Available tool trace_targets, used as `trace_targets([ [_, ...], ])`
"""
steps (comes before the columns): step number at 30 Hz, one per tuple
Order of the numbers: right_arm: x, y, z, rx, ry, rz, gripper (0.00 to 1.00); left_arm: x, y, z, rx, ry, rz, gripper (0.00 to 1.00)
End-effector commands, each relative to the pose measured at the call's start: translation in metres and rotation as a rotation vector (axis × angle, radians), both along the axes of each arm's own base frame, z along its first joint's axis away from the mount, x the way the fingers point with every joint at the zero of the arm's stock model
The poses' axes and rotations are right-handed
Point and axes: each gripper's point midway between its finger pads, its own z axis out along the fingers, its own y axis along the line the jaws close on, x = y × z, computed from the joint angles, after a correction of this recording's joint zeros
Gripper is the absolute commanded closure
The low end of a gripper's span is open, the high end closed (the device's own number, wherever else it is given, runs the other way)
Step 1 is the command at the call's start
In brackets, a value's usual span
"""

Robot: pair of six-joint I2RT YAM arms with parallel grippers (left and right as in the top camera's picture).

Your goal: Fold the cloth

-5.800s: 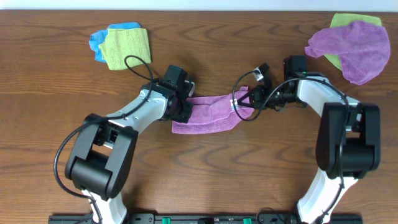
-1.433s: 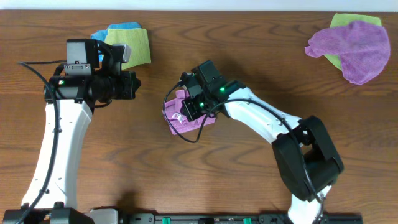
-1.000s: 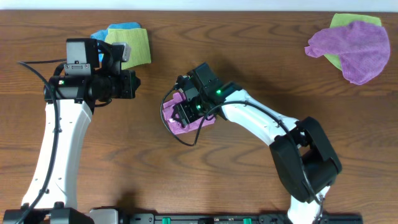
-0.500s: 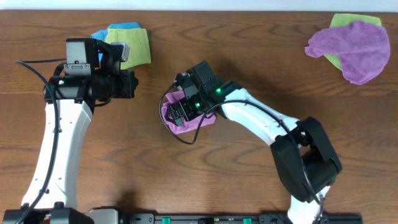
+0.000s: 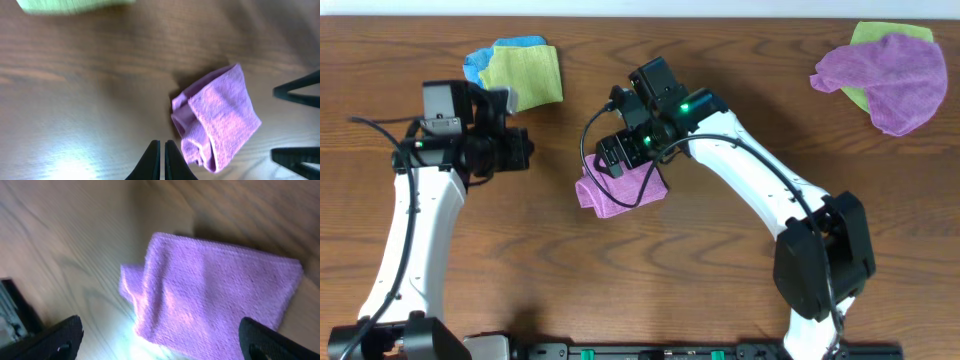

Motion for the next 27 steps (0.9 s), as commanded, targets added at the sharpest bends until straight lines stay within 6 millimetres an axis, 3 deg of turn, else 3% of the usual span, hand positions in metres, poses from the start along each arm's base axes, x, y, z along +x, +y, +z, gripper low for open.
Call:
trace_targets([
  [1, 0.019, -0.023, 0.007, -0.100, -0.073, -0.037, 0.01, -0.012, -0.012, -0.013, -0.074, 0.050, -0.004, 0.92],
  [4, 0.030, -0.067, 0.016, -0.274, -0.121, -0.128, 0.01, -0.018, -0.013, -0.023, -0.086, 0.079, 0.007, 0.83],
  [7, 0.035, -0.108, 0.041, -0.377, -0.169, -0.205, 0.01, -0.017, -0.017, -0.020, -0.107, 0.071, -0.007, 0.63],
  [11, 0.029, -0.140, 0.083, -0.372, -0.230, -0.277, 0.01, -0.020, -0.029, -0.020, -0.106, 0.073, -0.042, 0.62],
  [13, 0.025, -0.165, 0.111, -0.412, -0.301, -0.338, 0.01, -0.022, -0.039, -0.021, -0.099, 0.072, -0.074, 0.63],
  [15, 0.011, -0.190, 0.136, -0.440, -0.361, -0.392, 0.01, -0.024, -0.051, -0.021, -0.088, 0.070, -0.109, 0.66],
  [17, -0.004, -0.205, 0.147, -0.441, -0.391, -0.423, 0.01, -0.026, -0.053, -0.025, -0.067, 0.076, -0.111, 0.68],
  [21, -0.040, -0.242, 0.154, -0.459, -0.434, -0.494, 0.01, -0.033, -0.051, -0.040, -0.079, 0.121, -0.070, 0.69],
  [25, -0.094, -0.283, 0.159, -0.450, -0.497, -0.560, 0.01, -0.045, -0.054, -0.062, -0.120, 0.170, -0.033, 0.66],
  [27, -0.113, -0.293, 0.160, -0.438, -0.530, -0.585, 0.01, -0.049, -0.054, -0.067, -0.120, 0.185, -0.030, 0.66],
])
